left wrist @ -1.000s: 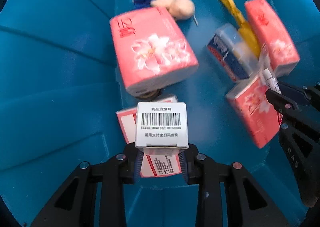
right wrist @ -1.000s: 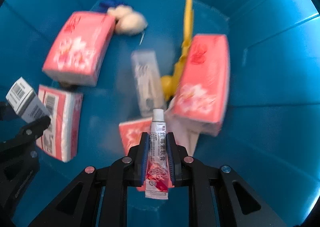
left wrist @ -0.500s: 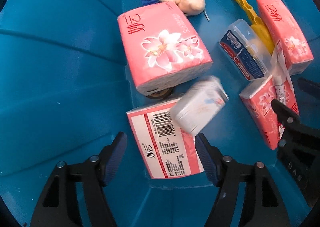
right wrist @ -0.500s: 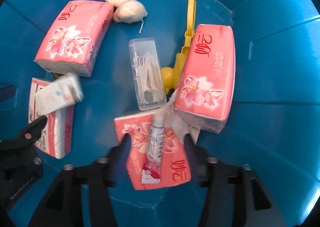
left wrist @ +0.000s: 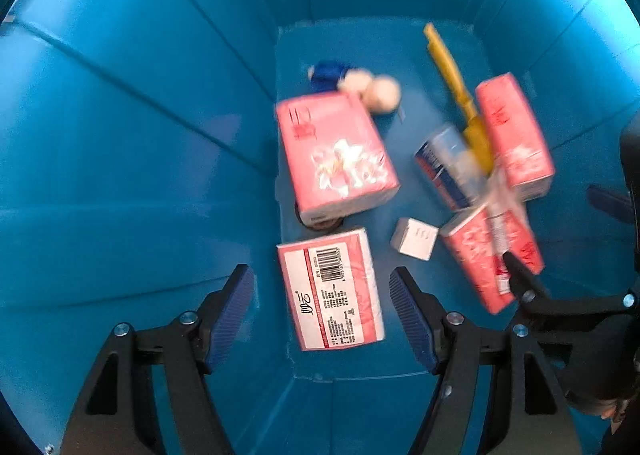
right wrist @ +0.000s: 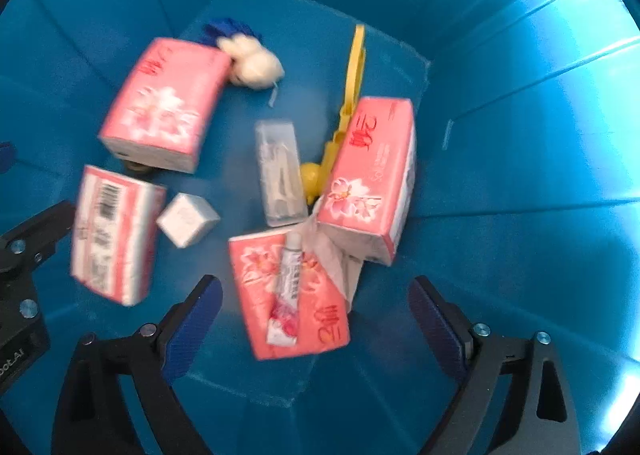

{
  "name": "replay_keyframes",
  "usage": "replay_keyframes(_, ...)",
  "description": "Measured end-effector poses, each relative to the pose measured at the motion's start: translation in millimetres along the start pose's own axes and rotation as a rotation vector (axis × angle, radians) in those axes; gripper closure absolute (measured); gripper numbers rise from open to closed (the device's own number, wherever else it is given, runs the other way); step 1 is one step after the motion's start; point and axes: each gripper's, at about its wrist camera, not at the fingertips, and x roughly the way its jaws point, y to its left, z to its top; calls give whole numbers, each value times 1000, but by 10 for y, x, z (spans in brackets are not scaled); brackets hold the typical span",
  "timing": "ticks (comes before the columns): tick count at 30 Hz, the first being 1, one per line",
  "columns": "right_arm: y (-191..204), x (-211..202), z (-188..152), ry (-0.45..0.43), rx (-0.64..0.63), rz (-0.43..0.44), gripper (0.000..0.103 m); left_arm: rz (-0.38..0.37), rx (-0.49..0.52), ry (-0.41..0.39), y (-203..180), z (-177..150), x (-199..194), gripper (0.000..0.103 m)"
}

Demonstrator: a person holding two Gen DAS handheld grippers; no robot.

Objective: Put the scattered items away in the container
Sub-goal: 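Open both tools releasing the items and raise them back over the pile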

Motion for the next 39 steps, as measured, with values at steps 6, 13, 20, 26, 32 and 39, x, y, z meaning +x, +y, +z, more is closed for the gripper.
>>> replay_keyframes(6,77,-632,-163,-120,-27,68,1,-42,-3,-162,195,-105,-573,33)
replay_keyframes(13,43,-1245,-692,-336,-21,129,1,-103,14,-366,236,-591,-1133,33)
replay_keyframes(20,-137,-1691,-1338,-545,71,115,1,-53,-9,-561,32,-1066,-1473,33)
replay_keyframes(26,-509,-1883,-1849,-650,172,108,1,-56,-29,-710,-381,-1336,-1880,33)
replay_keyframes(32,-1156,-1922,-2458,-698,250,92,0,-83,20,-827,-1144,-1601,-2244,23)
replay_keyframes(39,-2287,-1689,-3345,-683,342,54,0,-160,27,-850,-2368,-1814,-2334,23)
